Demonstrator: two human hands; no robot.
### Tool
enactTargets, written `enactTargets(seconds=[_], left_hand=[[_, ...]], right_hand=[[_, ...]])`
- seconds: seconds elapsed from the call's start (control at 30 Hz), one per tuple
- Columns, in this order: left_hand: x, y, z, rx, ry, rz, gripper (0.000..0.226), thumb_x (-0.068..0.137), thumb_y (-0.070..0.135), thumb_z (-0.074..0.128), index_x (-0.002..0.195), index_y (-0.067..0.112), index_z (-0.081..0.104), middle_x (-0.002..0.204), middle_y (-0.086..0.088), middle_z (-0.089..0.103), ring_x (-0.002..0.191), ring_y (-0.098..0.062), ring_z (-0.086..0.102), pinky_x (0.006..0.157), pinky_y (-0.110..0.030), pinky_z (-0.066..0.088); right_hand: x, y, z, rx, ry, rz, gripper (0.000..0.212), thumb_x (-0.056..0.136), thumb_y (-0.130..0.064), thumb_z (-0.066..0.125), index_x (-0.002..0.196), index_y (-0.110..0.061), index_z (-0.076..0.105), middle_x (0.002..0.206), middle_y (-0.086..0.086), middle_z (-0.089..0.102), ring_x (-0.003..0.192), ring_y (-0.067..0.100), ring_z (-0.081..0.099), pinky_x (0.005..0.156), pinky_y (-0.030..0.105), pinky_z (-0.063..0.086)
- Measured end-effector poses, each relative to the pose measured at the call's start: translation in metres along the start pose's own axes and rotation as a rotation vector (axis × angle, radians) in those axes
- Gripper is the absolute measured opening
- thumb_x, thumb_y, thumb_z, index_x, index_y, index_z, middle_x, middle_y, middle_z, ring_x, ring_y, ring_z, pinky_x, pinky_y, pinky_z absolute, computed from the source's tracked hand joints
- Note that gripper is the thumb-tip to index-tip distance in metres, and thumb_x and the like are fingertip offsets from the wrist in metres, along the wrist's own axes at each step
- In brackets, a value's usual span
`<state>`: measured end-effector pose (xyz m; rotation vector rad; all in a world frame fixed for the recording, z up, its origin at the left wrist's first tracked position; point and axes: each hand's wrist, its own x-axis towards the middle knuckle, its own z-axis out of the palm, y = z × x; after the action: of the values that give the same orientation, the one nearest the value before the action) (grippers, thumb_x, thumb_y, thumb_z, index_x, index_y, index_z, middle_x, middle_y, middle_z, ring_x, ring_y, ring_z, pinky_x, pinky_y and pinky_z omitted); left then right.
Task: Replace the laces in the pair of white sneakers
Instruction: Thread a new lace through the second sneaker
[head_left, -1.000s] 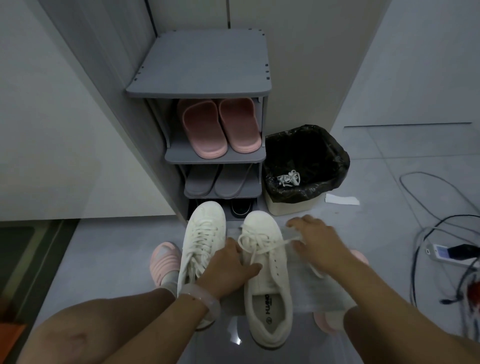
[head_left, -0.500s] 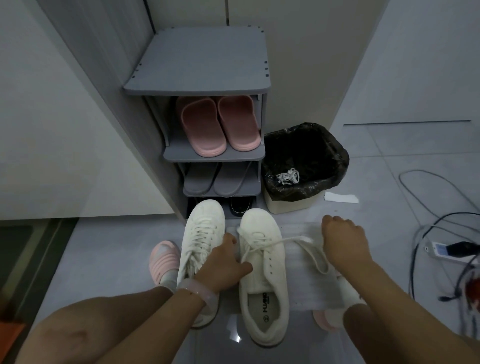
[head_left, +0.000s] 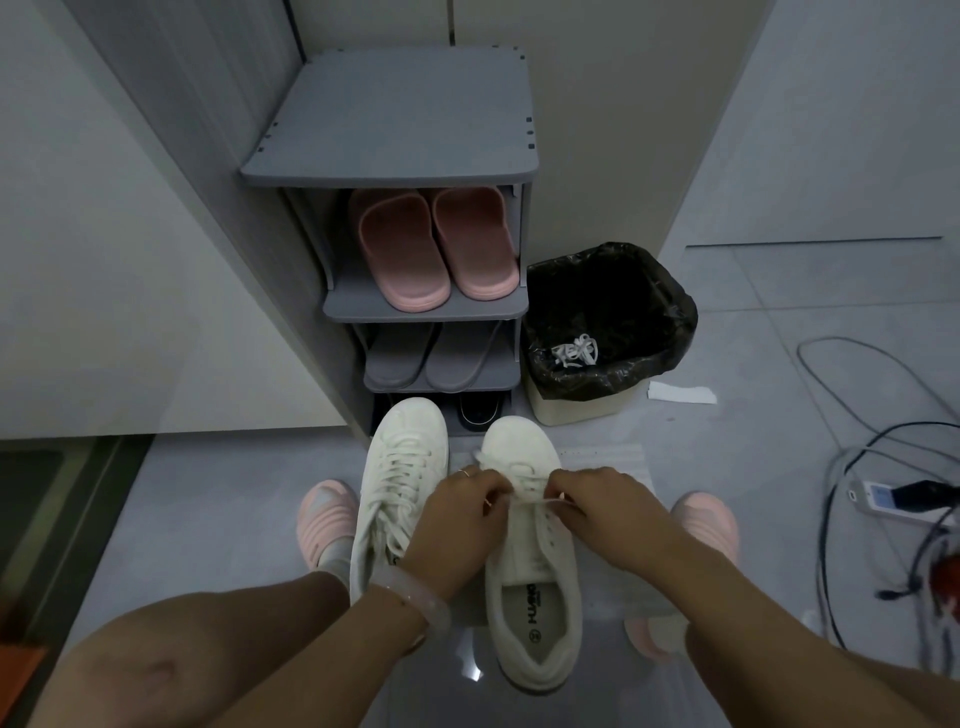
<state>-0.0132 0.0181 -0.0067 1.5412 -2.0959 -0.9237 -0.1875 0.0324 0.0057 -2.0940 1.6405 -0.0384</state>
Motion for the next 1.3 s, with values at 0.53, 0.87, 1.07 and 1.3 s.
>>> enactTargets(seconds=[0.53,0.87,1.07,1.3], left_hand=[[0.013,-0.002,0.01,0.442,-0.086,0.076,0.013,0.097,0.012,0.035,0.105,0.009,0.045,0.103,-0.007,0.058,0.092,-0.023,0.058,0.07,-0.027,0.038],[-0.01,0.005,0.007,0.205,-0.219,-0.067,0.021,0.084,0.024,0.052,0.099,0.012,0.043,0.093,-0.002,0.046,0.088,-0.021,0.051,0.066,-0.024,0.032],[-0.012,-0.002,0.008,0.164,-0.199,-0.103,0.025,0.082,0.025,0.053,0.103,0.016,0.043,0.095,-0.003,0.051,0.089,-0.021,0.054,0.066,-0.023,0.033],[0.012,0.022,-0.003,-0.115,-0.18,0.003,0.024,0.085,0.031,0.057,0.098,0.012,0.064,0.101,0.004,0.064,0.096,-0.012,0.057,0.084,-0.028,0.044]], right_hand=[[-0.006,0.0,0.004,0.082,-0.025,0.01,0.025,0.098,-0.029,0.037,0.111,-0.016,0.054,0.097,0.009,0.064,0.086,0.023,0.058,0.068,0.031,0.041],[-0.005,0.013,-0.001,-0.338,0.053,0.068,0.042,0.09,-0.005,0.036,0.122,-0.026,0.054,0.113,-0.003,0.062,0.103,0.018,0.055,0.084,0.026,0.037],[-0.003,0.016,-0.003,-0.31,0.032,0.103,0.041,0.091,-0.007,0.039,0.12,-0.028,0.057,0.11,-0.004,0.064,0.102,0.016,0.057,0.083,0.025,0.039],[0.01,-0.028,-0.022,-0.102,0.895,-0.276,0.025,0.089,-0.016,0.047,0.099,-0.012,0.071,0.095,0.004,0.069,0.092,0.018,0.054,0.084,0.032,0.037]])
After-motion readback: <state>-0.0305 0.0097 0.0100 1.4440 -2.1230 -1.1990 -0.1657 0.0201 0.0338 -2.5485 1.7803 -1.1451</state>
